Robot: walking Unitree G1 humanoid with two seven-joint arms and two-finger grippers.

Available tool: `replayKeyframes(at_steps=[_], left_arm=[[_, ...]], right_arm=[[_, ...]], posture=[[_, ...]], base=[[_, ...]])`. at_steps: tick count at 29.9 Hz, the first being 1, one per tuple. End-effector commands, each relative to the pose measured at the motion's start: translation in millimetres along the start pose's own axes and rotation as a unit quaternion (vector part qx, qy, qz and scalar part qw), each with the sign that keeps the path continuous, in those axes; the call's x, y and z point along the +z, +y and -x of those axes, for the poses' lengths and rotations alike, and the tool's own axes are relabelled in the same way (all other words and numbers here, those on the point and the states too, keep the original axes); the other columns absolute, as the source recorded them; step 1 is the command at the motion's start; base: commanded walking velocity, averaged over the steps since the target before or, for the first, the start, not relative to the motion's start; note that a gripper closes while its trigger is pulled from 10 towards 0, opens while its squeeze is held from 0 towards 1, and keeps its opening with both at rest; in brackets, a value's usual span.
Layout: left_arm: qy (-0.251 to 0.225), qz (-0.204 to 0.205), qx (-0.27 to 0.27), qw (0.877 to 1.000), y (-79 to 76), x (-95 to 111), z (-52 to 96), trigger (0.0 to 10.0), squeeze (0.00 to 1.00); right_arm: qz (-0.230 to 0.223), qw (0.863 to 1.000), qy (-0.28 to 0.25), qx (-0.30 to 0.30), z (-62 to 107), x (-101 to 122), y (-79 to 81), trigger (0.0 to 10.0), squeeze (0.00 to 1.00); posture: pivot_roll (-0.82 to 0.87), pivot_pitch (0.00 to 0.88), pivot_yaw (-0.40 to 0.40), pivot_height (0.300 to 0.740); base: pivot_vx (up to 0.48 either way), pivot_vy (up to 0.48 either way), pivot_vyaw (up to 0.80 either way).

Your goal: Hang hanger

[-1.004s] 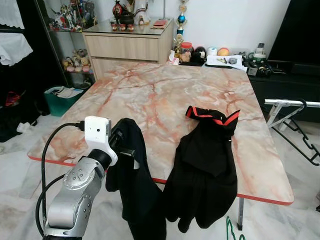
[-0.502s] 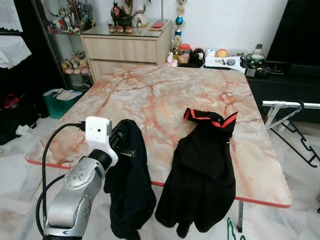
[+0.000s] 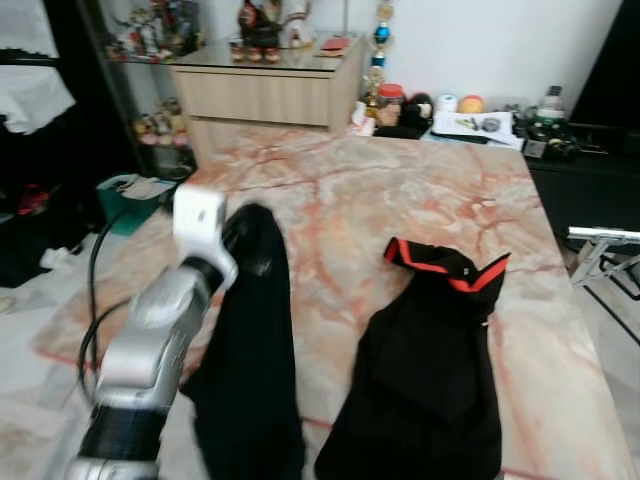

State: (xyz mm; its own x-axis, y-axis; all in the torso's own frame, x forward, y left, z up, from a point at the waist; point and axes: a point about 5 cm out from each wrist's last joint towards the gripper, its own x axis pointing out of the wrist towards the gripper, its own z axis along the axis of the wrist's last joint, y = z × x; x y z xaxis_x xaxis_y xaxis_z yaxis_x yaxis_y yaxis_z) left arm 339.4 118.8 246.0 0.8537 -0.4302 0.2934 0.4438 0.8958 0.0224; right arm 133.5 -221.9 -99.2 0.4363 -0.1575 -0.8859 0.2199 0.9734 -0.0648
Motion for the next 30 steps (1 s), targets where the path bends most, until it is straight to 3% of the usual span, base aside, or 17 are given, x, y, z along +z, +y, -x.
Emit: replayKeyframes(at_steps=[1,4,7,8,13,15,20,22,26,30], left_arm=[[-0.042,-0.030,0.021,0.998,18.3,23,-2.4,10.0,0.00],[-0.051,-0.025,-0.001,0.998,13.8,32,-18.2,10.0,0.00],[-0.018,-0.025,-0.024,0.999,7.4,17,-17.5,10.0,0.00],[0.012,-0.023,-0.031,0.999,4.5,2,-11.5,10.0,0.00],[0.092,-0.022,-0.015,0.995,3.6,-38,12.0,10.0,0.00],[0.148,-0.031,-0.024,0.988,-2.1,-61,33.1,10.0,0.00],[0.203,-0.026,-0.086,0.975,-19.6,-80,58.9,10.0,0.00],[0.219,-0.017,-0.087,0.972,-25.6,-87,68.8,10.0,1.00],[0.252,-0.075,-0.102,0.959,-31.0,-97,81.2,10.0,1.00],[0.255,-0.085,-0.141,0.953,-37.4,-95,91.9,10.0,1.00]], right_arm=[[-0.003,1.000,-0.021,0.017,-1.9,14,13.0,10.0,0.00],[-0.003,1.000,-0.020,0.017,-1.9,14,13.0,10.0,0.00],[-0.002,1.000,-0.019,0.017,-1.9,13,13.0,10.0,0.00],[-0.002,1.000,-0.018,0.018,-1.9,13,13.0,10.0,0.00],[0.002,1.000,-0.016,0.019,-1.8,12,13.3,10.0,0.00],[0.002,1.000,-0.015,0.020,-1.7,11,13.3,10.0,0.00],[0.003,1.000,-0.014,0.020,-1.7,11,13.3,10.0,0.00],[0.004,1.000,-0.014,0.020,-1.7,11,13.5,10.0,0.00],[0.005,1.000,-0.013,0.021,-1.7,11,13.4,10.0,0.00],[0.009,1.000,-0.012,0.020,-1.7,10,13.0,10.0,0.00]], posture=[[0.17,0.000,0.038,0.740],[0.17,0.000,0.039,0.740],[0.17,0.000,0.042,0.740],[0.17,0.000,0.043,0.740],[0.16,0.000,0.044,0.740],[0.17,0.000,0.043,0.740],[0.18,0.000,0.046,0.740],[0.18,0.000,0.045,0.740],[0.18,0.000,0.046,0.740],[0.18,0.000,0.046,0.740]], base=[[0.480,0.000,0.00],[0.441,0.000,0.00],[0.243,0.000,0.00],[0.000,0.000,0.00],[0.000,0.000,0.00],[0.000,0.000,0.00],[0.000,0.000,0.00],[0.000,0.000,0.00],[0.000,0.000,0.00],[0.000,0.000,0.00]])
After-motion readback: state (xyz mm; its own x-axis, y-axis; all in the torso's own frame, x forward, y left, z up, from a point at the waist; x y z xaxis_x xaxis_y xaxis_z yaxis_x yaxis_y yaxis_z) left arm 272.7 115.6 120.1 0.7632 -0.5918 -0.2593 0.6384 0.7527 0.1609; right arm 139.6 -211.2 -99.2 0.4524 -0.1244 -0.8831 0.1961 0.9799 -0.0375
